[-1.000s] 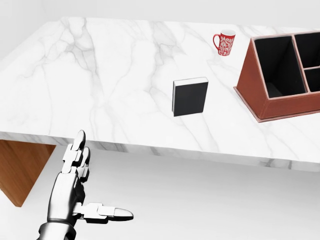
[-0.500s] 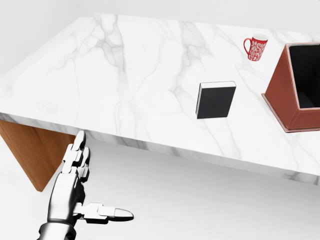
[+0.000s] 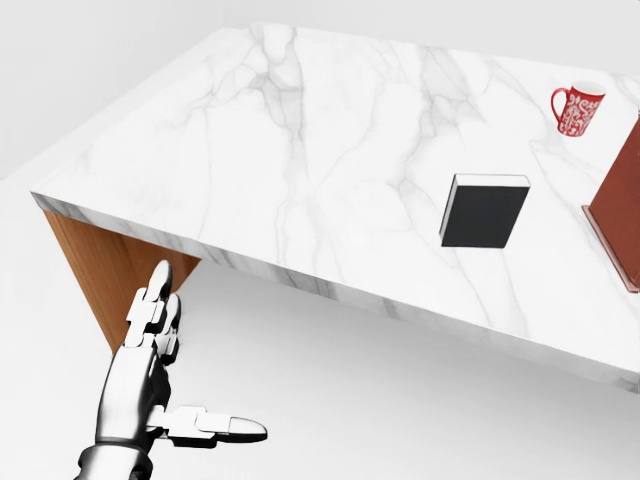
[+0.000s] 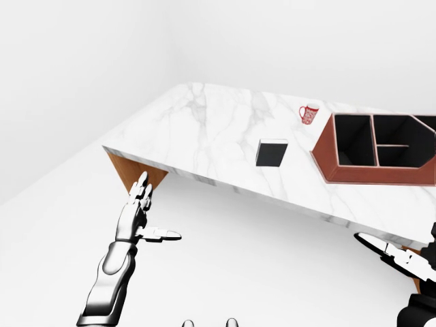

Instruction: Pick up the book and place it in the left compartment of the caddy.

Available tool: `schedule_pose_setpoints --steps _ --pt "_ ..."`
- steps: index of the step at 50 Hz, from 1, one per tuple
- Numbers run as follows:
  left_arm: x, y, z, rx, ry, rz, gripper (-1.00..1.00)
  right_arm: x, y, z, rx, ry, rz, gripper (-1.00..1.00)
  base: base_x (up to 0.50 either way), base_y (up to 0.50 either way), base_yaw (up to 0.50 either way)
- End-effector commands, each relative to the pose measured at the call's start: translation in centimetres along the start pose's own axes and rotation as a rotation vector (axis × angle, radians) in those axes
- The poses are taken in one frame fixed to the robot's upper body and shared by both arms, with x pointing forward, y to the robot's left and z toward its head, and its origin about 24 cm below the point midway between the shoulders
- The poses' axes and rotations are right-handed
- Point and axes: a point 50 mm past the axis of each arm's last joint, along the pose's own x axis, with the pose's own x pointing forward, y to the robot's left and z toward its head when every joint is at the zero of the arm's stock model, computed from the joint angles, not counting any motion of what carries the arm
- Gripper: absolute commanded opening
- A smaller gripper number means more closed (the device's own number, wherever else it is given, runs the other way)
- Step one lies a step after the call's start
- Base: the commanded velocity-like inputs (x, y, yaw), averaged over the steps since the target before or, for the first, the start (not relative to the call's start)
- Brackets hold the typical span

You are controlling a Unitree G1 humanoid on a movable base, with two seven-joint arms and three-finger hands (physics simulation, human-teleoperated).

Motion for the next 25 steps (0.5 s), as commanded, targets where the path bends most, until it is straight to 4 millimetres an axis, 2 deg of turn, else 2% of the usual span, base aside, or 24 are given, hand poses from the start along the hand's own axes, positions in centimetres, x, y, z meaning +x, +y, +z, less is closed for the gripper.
schedule_pose_setpoints --steps 1,25 --pt "-0.06 -0.04 0.09 0.000 -0.001 -0.002 1.00 0.01 -0.01 -0.02 0.001 0.000 0.001 1.00 0.00 0.00 0.20" --pt "-0.07 -0.10 0.04 0.002 -0.002 -0.005 1.00 0.18 -0.11 -0.32 -0.012 0.012 -0.018 1.00 0.00 0.00 0.02"
